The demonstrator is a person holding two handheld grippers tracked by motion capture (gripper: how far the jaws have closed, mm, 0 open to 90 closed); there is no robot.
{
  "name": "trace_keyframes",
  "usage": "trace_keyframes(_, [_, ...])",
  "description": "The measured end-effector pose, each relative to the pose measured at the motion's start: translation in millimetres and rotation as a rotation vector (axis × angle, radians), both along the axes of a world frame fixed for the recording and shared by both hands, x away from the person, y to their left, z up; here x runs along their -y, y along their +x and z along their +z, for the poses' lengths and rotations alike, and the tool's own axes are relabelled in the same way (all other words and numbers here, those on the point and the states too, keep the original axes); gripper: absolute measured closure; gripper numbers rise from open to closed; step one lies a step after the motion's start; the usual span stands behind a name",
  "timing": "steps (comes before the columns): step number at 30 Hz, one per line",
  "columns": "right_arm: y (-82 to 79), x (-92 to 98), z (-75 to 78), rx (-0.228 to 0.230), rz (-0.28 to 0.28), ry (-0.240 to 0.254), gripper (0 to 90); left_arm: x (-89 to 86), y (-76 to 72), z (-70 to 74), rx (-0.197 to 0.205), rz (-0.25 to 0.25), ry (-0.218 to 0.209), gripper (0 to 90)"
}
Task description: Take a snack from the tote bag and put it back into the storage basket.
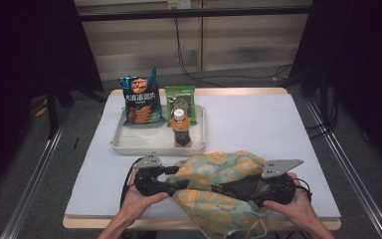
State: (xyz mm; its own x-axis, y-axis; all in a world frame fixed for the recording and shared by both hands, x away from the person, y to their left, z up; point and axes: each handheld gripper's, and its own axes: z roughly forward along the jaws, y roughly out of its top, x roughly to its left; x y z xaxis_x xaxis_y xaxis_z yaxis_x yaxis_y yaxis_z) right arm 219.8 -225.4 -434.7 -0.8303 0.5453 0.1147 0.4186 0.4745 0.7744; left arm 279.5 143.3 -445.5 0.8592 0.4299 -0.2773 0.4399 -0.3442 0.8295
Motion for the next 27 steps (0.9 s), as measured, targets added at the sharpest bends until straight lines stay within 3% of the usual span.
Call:
trace_keyframes(8, [-7.7, 6.7, 8.9, 0.009, 0.002, 0.004, 43.2, -2.5, 1.3, 4.6, -0.007, 0.022, -0.035, 32.4])
trace_keyframes(24, [-5.3, 11.4, 25.6, 0.038, -0.004, 0.020, 43.3, 7.4, -2.6, 35.2, 0.061, -0.043, -0.109, 20.8])
trace_keyframes(26, [-4.9, 10.5, 24.5, 0.036, -0.002, 0.020, 43.3, 10.6, -2.4, 38.9, 0.052, -0.057, -0.130, 19.8])
trace_keyframes(27, [-4.8, 10.1, 24.1, 0.033, -0.002, 0.020, 43.3, 13.4, -2.2, 40.4, 0.067, -0.067, -0.117, 19.1])
